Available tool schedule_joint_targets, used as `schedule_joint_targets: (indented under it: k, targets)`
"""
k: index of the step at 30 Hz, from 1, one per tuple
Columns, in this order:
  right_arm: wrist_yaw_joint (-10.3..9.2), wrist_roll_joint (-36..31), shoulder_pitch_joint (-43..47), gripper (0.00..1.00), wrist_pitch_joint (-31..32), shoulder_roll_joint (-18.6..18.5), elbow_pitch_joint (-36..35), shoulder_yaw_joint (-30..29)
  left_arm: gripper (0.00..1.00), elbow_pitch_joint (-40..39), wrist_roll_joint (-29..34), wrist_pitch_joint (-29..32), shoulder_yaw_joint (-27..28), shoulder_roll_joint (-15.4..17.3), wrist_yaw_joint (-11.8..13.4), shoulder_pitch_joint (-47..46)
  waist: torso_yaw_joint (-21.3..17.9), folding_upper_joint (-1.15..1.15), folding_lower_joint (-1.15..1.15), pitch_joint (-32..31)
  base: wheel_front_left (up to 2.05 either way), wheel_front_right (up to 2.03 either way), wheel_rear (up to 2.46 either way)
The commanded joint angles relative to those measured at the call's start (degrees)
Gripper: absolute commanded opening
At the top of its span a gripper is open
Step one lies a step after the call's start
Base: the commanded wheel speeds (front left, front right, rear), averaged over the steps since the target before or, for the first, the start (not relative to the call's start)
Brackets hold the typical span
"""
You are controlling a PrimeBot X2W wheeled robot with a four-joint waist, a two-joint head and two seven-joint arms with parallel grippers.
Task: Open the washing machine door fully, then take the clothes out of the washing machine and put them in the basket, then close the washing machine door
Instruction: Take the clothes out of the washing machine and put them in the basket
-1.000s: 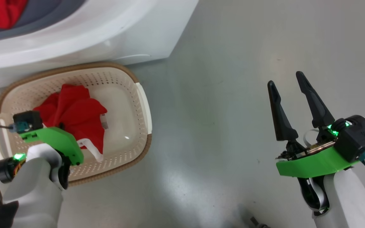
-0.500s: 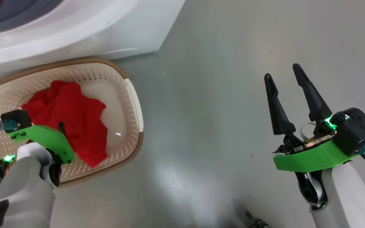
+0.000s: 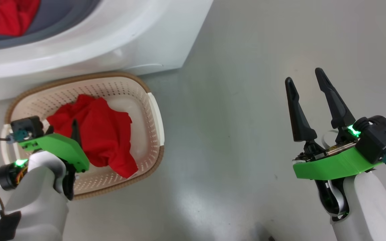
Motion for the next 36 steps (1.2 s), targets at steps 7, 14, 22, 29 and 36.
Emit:
schedule_joint_targets:
  k: [7, 14, 22, 29, 36]
  targets:
    - [0.35, -0.8, 2.3, 1.0, -0.4, -0.2, -0.5, 0.2, 1.0, -2.2, 0.2, -3.5, 0.3, 0.5, -2.1, 3.3, 2.9, 0.0, 0.0, -4.9, 0.0, 0.0, 0.0]
    - [0.35, -1.4, 4.0, 1.0, -0.4, -0.2, 0.3, -0.6, 1.0, -10.0, 0.9, -4.7, 0.6, -0.4, -2.9, 7.3, 4.7, 0.0, 0.0, -9.8, 0.0, 0.0, 0.0]
    - [0.35, -2.6, 6.1, 1.0, -0.4, -0.2, 1.0, -1.0, 1.0, -24.1, 3.2, -4.7, 3.0, -0.5, -1.8, 15.7, 5.7, 0.0, 0.0, -14.6, 0.0, 0.0, 0.0]
    - [0.35, -3.7, 7.5, 1.0, -0.4, -0.2, 1.8, -1.6, 1.0, -34.9, 5.6, -4.7, 4.9, -1.2, 0.4, 23.0, 6.7, 0.0, 0.0, -18.4, 0.0, 0.0, 0.0]
    - [0.35, -4.0, 9.4, 1.0, -0.4, -0.2, 2.4, -1.8, 1.0, -43.3, 7.6, -4.7, 4.8, -1.8, 1.3, 29.5, 7.6, 0.0, 0.0, -22.5, 0.0, 0.0, 0.0]
